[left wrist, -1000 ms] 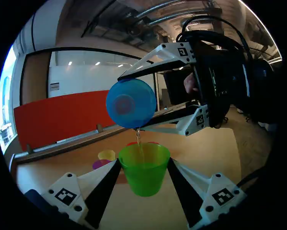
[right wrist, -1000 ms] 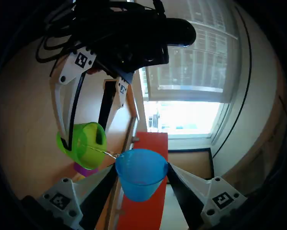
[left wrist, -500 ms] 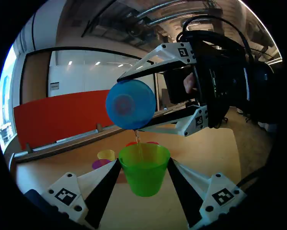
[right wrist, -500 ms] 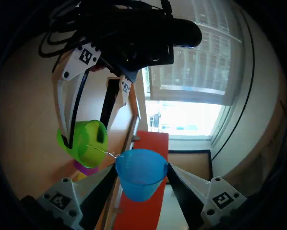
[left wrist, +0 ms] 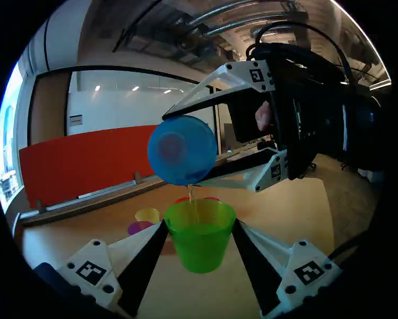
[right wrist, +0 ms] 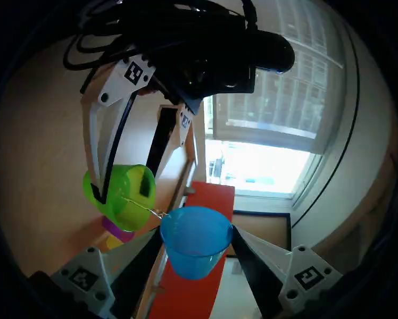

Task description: Pour water

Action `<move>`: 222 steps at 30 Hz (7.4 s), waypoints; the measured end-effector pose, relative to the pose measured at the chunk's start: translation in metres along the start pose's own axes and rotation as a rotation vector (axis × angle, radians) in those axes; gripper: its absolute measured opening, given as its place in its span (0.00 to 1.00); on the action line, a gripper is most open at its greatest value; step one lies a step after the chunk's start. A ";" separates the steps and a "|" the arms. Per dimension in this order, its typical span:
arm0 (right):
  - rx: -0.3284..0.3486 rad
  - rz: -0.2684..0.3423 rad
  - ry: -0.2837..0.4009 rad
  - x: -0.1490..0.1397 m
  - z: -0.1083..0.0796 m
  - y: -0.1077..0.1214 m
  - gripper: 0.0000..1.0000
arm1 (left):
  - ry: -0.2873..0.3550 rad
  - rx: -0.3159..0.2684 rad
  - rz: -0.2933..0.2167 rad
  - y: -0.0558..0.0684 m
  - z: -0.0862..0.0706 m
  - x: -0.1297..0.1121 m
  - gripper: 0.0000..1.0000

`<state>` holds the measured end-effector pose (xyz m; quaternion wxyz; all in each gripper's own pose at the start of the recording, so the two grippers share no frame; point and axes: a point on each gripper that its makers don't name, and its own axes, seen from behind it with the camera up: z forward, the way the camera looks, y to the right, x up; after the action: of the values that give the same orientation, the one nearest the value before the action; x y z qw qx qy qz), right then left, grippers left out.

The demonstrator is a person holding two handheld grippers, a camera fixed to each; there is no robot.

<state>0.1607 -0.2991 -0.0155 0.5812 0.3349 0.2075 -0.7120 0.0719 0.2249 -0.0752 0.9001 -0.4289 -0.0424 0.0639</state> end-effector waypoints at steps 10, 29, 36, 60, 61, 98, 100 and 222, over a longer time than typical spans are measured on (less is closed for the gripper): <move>-0.002 -0.033 0.003 0.003 0.000 0.000 0.93 | 0.007 -0.002 -0.005 0.000 0.000 0.001 0.86; -0.021 0.072 0.023 0.007 -0.001 -0.001 0.93 | 0.005 0.000 -0.004 0.000 -0.001 0.002 0.86; -0.071 0.261 0.009 -0.007 0.000 0.004 0.93 | 0.000 0.002 -0.005 0.000 -0.001 -0.001 0.86; -0.104 1.245 -0.008 -0.022 -0.018 -0.046 0.93 | -0.028 0.023 -0.019 -0.008 -0.008 -0.010 0.86; -0.100 1.283 -0.002 -0.021 -0.019 -0.048 0.93 | -0.029 0.026 -0.021 -0.009 -0.008 -0.011 0.86; 0.073 1.669 -0.221 -0.049 -0.076 -0.173 0.93 | -0.142 0.099 -0.065 -0.047 -0.026 -0.060 0.86; 0.073 1.668 -0.235 -0.053 -0.079 -0.178 0.93 | -0.152 0.103 -0.069 -0.049 -0.026 -0.065 0.86; 0.102 1.692 -0.531 -0.102 -0.145 -0.297 1.00 | -0.428 0.105 -0.018 -0.074 0.019 -0.153 0.90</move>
<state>-0.0815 -0.0586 -0.0698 0.9261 0.2254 -0.2831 -0.1065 -0.0762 0.1703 -0.0090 0.8922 -0.3577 -0.2327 0.1476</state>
